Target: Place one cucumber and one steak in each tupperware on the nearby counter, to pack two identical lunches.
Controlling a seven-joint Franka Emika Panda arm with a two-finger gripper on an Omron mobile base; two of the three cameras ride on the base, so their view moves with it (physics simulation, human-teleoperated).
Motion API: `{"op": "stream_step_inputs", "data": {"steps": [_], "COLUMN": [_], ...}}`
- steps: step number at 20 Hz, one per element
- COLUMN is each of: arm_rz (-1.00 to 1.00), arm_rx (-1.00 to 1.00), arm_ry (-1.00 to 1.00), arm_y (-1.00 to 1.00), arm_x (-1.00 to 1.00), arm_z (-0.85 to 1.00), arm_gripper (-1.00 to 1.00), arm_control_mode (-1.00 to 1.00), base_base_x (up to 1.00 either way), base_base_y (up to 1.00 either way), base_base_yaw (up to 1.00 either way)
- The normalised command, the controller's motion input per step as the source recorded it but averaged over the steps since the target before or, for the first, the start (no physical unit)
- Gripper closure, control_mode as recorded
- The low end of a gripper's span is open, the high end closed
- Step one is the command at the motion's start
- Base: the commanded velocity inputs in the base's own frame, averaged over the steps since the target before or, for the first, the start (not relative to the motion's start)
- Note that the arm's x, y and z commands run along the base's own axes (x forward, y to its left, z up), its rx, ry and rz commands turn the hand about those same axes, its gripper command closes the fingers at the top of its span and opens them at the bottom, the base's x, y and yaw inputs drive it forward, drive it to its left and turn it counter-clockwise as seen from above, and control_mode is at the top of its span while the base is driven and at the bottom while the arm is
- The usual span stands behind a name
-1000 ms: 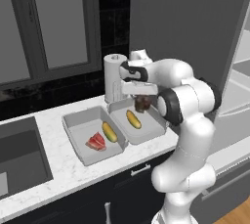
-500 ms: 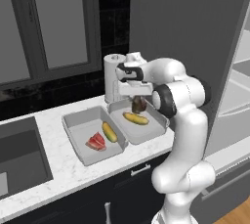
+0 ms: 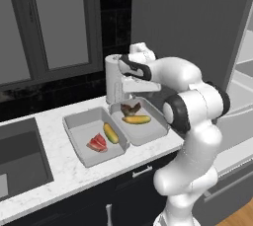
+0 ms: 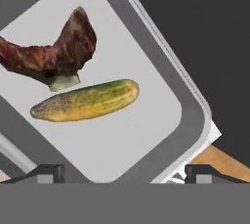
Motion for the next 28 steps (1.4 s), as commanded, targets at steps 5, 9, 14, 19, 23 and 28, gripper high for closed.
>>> {"op": "stream_step_inputs", "data": {"steps": [5,9,14,19,23,28], "arm_rz": [0.02,0.00,0.00,0.00,0.00,0.02], "arm_rx": [0.00,0.00,-0.05,-0.05,-0.01,0.00], "arm_ry": [-0.38,-0.49,-0.63,-0.76,-0.83,-0.55], "arm_y": [0.00,0.00,0.00,0.00,0.00,0.08], "arm_x": [-1.00,-1.00,-1.00,-1.00,-1.00,-1.00], "arm_z": [0.00,0.00,0.00,0.41,0.78,1.00], "arm_gripper": [-1.00,-1.00,-1.00,-1.00,-1.00,-1.00], "arm_control_mode": [-1.00,-1.00,-1.00,-1.00,-1.00,-1.00], "base_base_x": [0.00,0.00,0.00,0.00,0.00,0.00], "base_base_y": [0.00,0.00,0.00,0.00,0.00,0.00], "base_base_yaw": [0.00,0.00,0.00,0.00,0.00,0.00]}}
